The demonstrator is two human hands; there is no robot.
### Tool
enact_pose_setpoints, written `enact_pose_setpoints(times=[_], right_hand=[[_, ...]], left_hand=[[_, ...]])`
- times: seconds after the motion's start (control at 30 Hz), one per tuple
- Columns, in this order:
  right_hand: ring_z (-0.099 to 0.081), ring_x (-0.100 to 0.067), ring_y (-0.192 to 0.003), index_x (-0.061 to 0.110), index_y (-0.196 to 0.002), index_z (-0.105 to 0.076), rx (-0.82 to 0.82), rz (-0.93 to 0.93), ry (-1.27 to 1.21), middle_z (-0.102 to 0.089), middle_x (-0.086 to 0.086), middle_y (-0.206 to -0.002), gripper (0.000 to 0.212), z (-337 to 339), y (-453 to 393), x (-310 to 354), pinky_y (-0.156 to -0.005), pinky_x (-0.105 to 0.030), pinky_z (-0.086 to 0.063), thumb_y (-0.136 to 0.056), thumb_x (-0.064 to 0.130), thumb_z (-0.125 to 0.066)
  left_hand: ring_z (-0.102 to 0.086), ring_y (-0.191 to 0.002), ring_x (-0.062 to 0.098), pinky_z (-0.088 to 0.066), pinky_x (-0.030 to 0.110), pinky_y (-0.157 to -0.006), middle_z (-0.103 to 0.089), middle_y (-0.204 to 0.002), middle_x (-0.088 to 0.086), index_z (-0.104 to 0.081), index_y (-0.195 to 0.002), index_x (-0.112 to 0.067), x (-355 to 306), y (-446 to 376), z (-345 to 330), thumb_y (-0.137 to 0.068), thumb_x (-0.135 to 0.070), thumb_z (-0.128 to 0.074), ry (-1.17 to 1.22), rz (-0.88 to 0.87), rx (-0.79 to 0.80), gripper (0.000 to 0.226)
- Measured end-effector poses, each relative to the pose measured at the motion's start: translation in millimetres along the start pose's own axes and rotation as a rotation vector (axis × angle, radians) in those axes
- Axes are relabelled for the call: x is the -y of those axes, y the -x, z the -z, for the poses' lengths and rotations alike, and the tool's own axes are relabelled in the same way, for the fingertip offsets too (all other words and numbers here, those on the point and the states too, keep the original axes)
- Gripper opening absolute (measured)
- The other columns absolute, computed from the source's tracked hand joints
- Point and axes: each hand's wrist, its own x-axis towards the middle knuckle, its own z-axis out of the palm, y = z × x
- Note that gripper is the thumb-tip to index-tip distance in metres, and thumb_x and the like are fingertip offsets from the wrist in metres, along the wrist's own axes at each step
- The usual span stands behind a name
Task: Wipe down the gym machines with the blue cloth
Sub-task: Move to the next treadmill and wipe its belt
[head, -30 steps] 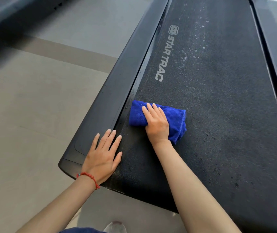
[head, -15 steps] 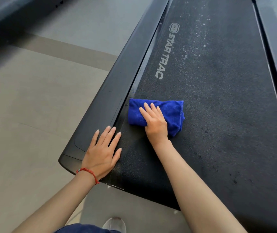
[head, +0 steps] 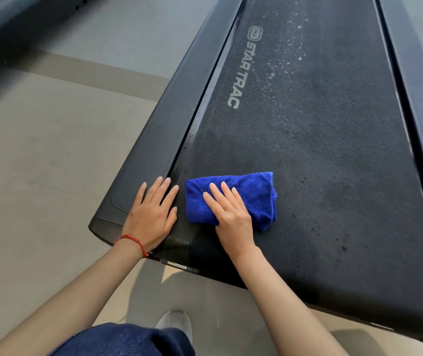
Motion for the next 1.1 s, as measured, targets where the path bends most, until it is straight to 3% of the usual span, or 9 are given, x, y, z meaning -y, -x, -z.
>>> enact_pose_setpoints(times=[0.2, 0.4, 0.5, 0.63, 1.1], right_hand=[[-0.058, -0.033, -0.112, 0.008, -0.106, -0.069, 0.009, 0.044, 0.012, -0.064, -0.01, -0.118, 0.045, 18, 29, 6, -0.098, -0.047, -0.043, -0.076, -0.004, -0.038], [-0.059, -0.034, -0.11, 0.009, -0.102, -0.071, -0.013, 0.052, 0.039, -0.066, -0.01, -0.115, 0.046, 28, 42, -1, -0.094, -0.046, -0.047, -0.081, -0.007, -0.033], [-0.059, -0.033, -0.111, 0.009, -0.102, -0.071, -0.028, 0.033, 0.064, -0.066, -0.01, -0.115, 0.044, 35, 49, -6, -0.095, -0.046, -0.046, -0.084, -0.005, -0.034], [-0.058, -0.033, -0.113, 0.009, -0.104, -0.07, -0.047, -0.03, 0.106, -0.065, -0.009, -0.117, 0.045, 46, 63, -17, -0.097, -0.046, -0.046, -0.083, -0.007, -0.034], [-0.056, -0.032, -0.115, 0.008, -0.107, -0.069, -0.114, -0.182, 0.126, -0.064, -0.011, -0.118, 0.043, 55, 67, -47, -0.1, -0.041, -0.038, -0.081, -0.005, -0.038]], left_hand=[[-0.04, -0.126, 0.034, -0.021, 0.045, -0.106, -0.051, -0.132, 0.019, -0.055, -0.126, -0.002, 2, 0, -2, -0.09, -0.03, -0.033, 0.072, 0.012, -0.041, 0.051], [-0.038, -0.126, 0.035, -0.03, 0.054, -0.101, -0.051, -0.132, 0.021, -0.055, -0.125, 0.0, -7, 0, 3, -0.09, -0.031, -0.033, 0.149, 0.072, -0.098, 0.052], [-0.036, -0.128, 0.032, -0.028, 0.052, -0.103, -0.049, -0.134, 0.019, -0.054, -0.126, -0.001, -24, -7, 6, -0.091, -0.03, -0.034, 0.158, -0.002, -0.118, 0.05], [-0.038, -0.127, 0.031, -0.024, 0.046, -0.104, -0.05, -0.133, 0.019, -0.054, -0.126, -0.002, -46, -18, 1, -0.09, -0.03, -0.035, 0.149, -0.098, -0.097, 0.049], [-0.038, -0.127, 0.03, -0.02, 0.042, -0.106, -0.049, -0.135, 0.018, -0.055, -0.127, -0.003, -75, -26, -15, -0.09, -0.033, -0.035, 0.187, -0.12, -0.022, 0.051]])
